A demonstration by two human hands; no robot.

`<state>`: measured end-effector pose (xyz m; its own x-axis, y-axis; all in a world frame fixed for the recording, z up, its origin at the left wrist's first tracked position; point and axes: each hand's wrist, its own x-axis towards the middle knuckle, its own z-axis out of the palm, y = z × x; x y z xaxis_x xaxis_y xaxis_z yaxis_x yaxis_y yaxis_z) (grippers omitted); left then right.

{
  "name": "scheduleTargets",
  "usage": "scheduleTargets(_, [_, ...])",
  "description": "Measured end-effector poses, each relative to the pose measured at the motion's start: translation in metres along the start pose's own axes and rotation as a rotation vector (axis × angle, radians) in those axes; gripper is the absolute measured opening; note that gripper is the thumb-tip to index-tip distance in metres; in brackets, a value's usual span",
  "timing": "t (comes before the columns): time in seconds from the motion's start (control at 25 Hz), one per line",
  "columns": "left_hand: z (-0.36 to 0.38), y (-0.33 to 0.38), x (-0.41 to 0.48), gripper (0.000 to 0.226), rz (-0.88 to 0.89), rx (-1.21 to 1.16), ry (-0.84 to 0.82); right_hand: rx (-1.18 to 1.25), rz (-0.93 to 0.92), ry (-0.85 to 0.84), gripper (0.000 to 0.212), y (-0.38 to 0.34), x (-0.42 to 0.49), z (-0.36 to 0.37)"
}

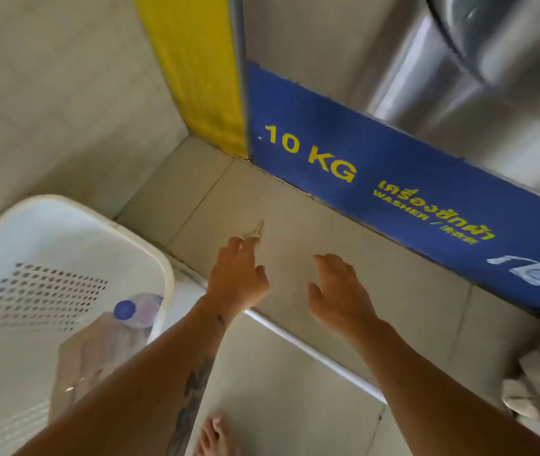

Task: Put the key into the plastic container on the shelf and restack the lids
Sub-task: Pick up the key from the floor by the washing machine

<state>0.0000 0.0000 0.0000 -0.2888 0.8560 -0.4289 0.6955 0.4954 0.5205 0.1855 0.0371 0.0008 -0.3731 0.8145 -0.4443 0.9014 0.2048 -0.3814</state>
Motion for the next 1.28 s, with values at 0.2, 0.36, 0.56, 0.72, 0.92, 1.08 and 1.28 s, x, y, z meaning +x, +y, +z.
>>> scheduleTargets(0.2, [0.037,-0.025,0.045,0.073,0.052,0.213,0.227,-0.129,-0.003,0.086,0.064,0.027,0.044,0.048])
scheduleTargets(0.36, [0.059,-0.040,0.056,0.062,0.133,0.386,0.246,-0.188,-0.027,0.205,0.070,0.038,0.056,0.072])
scheduleTargets(0.56, [0.074,-0.052,0.061,0.025,0.240,0.374,0.416,-0.170,-0.058,0.280,0.076,0.046,0.054,0.089])
scheduleTargets(0.72, [0.064,-0.048,0.063,0.032,0.295,0.524,0.305,-0.159,-0.064,0.225,0.075,0.045,0.054,0.084])
scheduleTargets(0.92, [0.031,-0.017,0.026,0.024,0.085,0.398,0.149,-0.123,0.032,-0.018,0.073,0.025,0.040,0.042])
scheduleTargets(1.08, [-0.004,0.013,-0.018,0.019,0.105,0.158,0.102,-0.082,0.069,-0.110,0.070,-0.004,-0.009,0.004])
scheduleTargets(1.28, [-0.076,0.054,-0.087,0.015,0.020,-0.042,0.061,-0.026,0.018,-0.097,0.066,-0.056,-0.082,-0.074])
